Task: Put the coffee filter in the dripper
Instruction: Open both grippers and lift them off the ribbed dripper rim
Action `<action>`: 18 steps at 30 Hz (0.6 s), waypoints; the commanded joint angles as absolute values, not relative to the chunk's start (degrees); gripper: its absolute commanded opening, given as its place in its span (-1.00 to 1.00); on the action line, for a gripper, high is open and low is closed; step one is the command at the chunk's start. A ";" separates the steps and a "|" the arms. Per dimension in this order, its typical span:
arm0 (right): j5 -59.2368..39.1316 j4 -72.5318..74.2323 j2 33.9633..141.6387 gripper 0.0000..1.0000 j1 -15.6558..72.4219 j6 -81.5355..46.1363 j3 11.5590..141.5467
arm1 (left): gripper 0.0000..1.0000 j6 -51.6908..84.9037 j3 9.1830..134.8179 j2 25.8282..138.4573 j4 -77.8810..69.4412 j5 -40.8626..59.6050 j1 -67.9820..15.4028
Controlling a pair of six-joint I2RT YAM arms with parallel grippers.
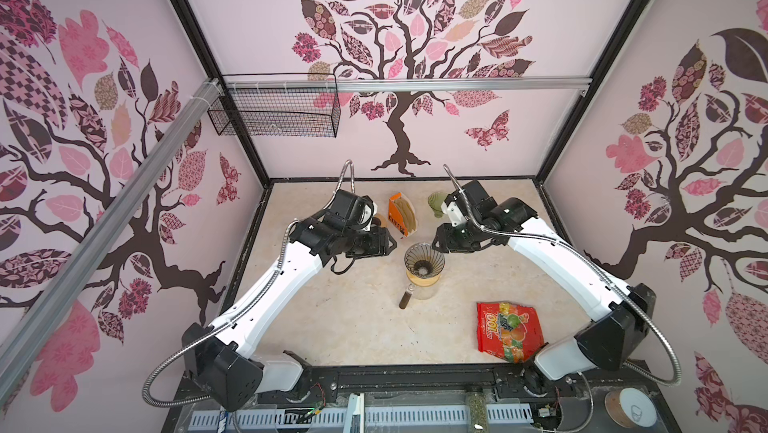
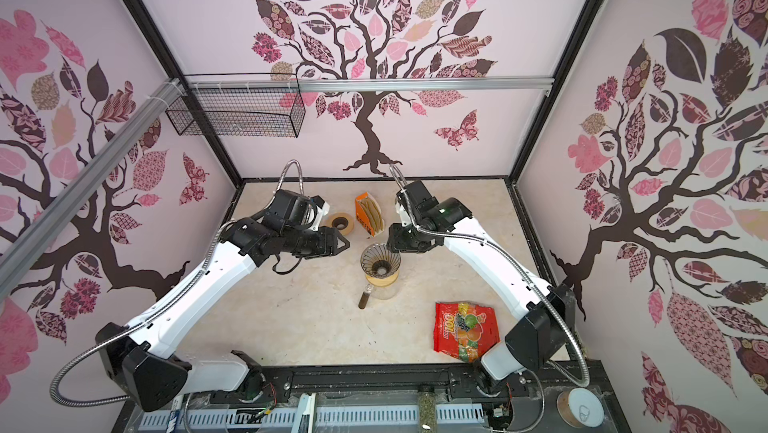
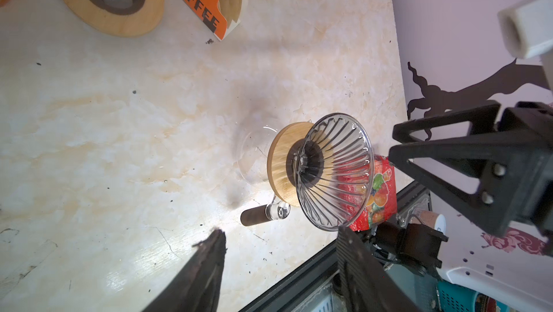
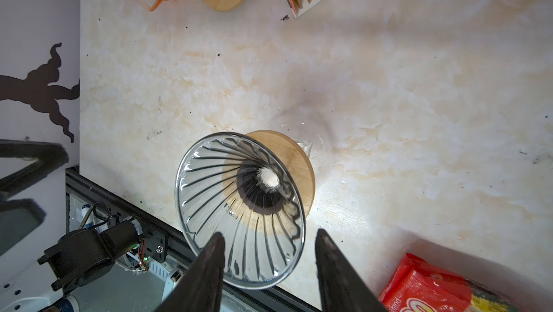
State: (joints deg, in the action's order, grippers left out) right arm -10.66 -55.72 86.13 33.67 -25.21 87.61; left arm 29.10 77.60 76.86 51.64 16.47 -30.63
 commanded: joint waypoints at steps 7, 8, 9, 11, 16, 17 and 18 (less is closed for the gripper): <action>-8.42 -57.04 81.13 0.43 33.66 -24.52 92.95 | 0.96 27.42 81.11 73.74 50.99 7.84 -30.13; -8.14 -57.05 80.79 0.56 33.67 -24.52 93.52 | 0.96 27.65 81.29 73.55 50.97 6.05 -30.13; -7.83 -57.05 80.35 0.62 33.71 -24.55 93.98 | 0.96 27.93 81.37 73.22 50.89 4.43 -30.15; -6.56 -56.58 79.14 0.74 33.71 -25.08 95.06 | 0.96 28.20 81.52 72.69 50.47 1.25 -30.06; -6.15 -56.52 78.84 1.00 33.67 -26.09 100.27 | 0.96 27.42 82.00 72.95 51.11 -1.69 -30.14; -6.27 -56.24 78.68 1.00 33.66 -26.32 100.71 | 0.96 27.44 81.59 72.74 51.02 -2.18 -30.06; -6.27 -55.57 78.31 1.00 33.67 -26.34 100.60 | 0.96 27.80 80.71 72.46 50.59 -2.93 -30.06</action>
